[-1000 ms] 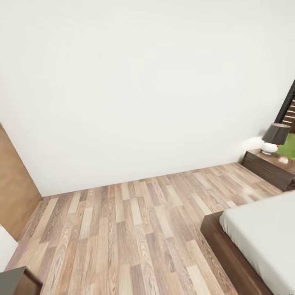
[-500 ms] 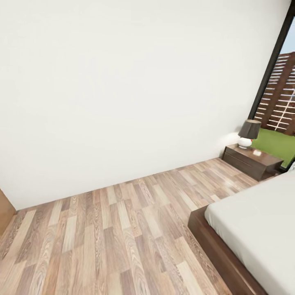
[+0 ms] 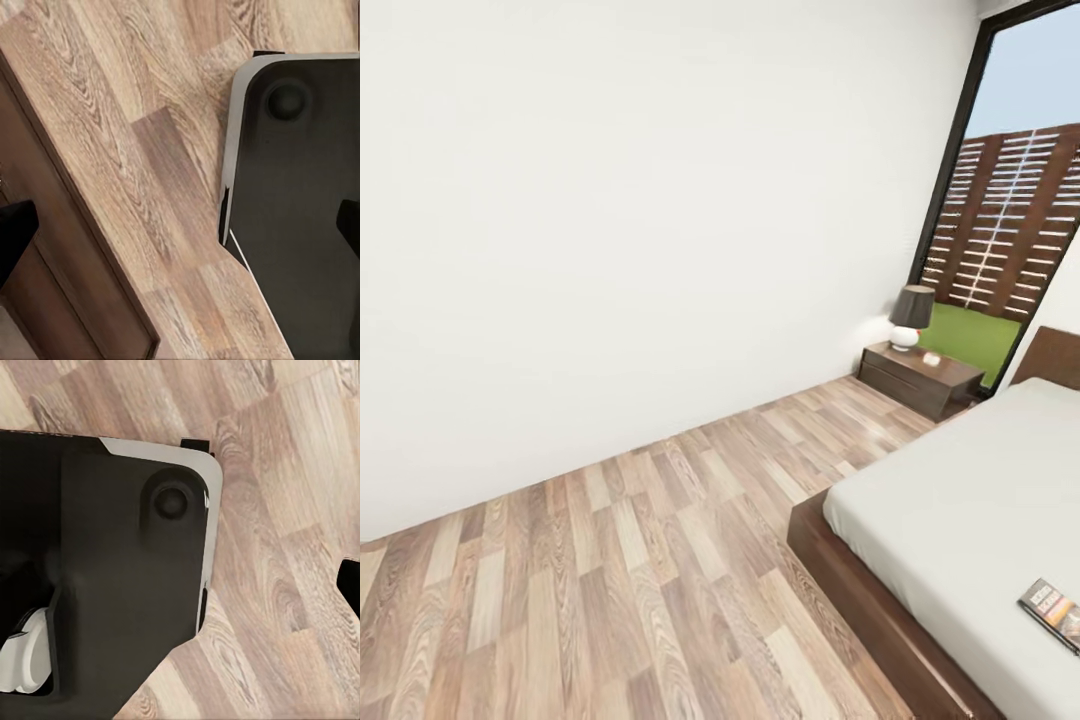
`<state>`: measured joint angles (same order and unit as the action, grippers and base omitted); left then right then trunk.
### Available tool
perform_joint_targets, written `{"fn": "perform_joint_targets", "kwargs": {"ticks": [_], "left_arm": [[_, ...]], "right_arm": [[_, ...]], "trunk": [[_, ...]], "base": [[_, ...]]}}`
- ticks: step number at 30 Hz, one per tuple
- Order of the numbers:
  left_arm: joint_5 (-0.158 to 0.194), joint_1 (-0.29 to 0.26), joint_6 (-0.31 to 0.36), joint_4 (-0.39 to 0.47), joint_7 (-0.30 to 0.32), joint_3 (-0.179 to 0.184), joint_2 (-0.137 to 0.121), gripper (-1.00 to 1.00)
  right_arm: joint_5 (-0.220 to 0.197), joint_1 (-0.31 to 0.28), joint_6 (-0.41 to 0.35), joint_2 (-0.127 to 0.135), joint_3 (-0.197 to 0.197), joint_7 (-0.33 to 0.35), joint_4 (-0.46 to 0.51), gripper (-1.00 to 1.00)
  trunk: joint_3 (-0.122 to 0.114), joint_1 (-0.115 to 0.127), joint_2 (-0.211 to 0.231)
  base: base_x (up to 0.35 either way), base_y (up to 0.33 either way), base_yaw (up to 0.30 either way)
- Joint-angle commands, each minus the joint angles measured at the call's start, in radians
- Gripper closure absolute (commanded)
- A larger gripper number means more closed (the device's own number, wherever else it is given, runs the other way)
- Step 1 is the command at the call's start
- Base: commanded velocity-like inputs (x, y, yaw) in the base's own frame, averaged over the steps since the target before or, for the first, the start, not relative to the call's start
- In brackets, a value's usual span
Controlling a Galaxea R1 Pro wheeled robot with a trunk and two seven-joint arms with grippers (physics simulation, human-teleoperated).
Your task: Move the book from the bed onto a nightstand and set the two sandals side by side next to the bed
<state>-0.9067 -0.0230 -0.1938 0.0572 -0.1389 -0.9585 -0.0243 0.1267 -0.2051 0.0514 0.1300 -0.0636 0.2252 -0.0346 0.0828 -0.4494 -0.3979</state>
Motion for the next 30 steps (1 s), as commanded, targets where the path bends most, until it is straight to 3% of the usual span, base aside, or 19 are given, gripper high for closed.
{"fn": "perform_joint_targets", "kwargs": {"ticks": [1,30], "left_arm": [[-0.011,-0.001,-0.004,-0.002,-0.005,-0.007,0.0,-1.0],[-0.011,-0.001,-0.005,-0.002,-0.005,-0.006,-0.001,-1.0]], "right_arm": [[0.01,-0.002,0.005,0.0,-0.007,0.002,-0.004,-1.0],[0.01,-0.002,0.005,0.0,-0.007,0.002,-0.004,-1.0]], "trunk": [[0.002,-0.001,-0.002],[0.002,-0.001,-0.002]], "base": [[0.001,0.0,-0.275],[0.0,0.0,-0.283]]}}
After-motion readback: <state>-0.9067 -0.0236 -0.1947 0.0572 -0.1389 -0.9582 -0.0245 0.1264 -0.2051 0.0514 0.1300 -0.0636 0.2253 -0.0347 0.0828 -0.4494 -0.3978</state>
